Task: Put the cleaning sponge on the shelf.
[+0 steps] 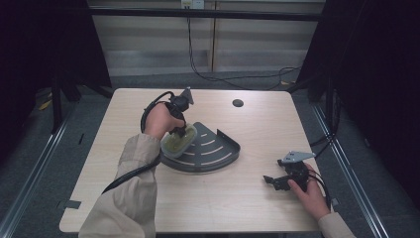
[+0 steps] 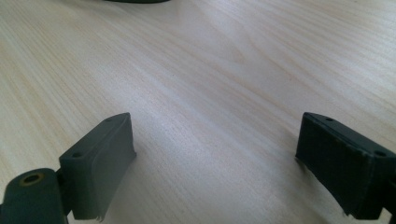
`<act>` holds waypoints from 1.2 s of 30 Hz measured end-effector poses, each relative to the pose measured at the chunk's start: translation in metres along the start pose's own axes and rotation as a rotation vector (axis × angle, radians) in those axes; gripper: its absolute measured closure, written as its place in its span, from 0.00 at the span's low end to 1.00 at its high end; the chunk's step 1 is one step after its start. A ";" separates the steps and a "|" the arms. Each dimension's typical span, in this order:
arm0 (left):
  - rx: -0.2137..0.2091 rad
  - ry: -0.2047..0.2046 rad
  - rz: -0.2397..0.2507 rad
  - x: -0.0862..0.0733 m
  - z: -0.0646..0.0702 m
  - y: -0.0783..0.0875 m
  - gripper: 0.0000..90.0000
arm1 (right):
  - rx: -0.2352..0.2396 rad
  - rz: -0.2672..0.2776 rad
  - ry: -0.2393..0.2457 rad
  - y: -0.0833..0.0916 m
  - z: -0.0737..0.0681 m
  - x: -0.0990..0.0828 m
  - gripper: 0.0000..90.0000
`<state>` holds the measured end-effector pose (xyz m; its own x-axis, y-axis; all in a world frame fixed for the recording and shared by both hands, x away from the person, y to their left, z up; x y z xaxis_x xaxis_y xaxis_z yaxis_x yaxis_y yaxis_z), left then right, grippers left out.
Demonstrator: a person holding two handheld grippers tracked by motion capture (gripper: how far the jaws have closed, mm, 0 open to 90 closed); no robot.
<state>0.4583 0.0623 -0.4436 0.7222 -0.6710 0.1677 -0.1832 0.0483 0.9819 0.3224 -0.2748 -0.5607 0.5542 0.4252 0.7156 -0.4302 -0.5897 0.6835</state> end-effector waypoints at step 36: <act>0.004 -0.034 -0.004 -0.002 0.001 -0.021 0.80 | 0.000 0.002 0.000 0.000 0.000 0.000 0.12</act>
<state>0.4598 0.0618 -0.4642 0.7001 -0.6958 0.1605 -0.1826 0.0428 0.9823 0.3226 -0.2747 -0.5607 0.5532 0.4241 0.7170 -0.4316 -0.5903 0.6821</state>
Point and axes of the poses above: each handheld gripper's, and its own axes: y roughly backward along the jaws, x roughly out of its top, z roughly to its right, the point moved 7 cm from there along -y, roughly forward along the jaws, and after that the axes turned 10 degrees about x, right-handed, at the moved point
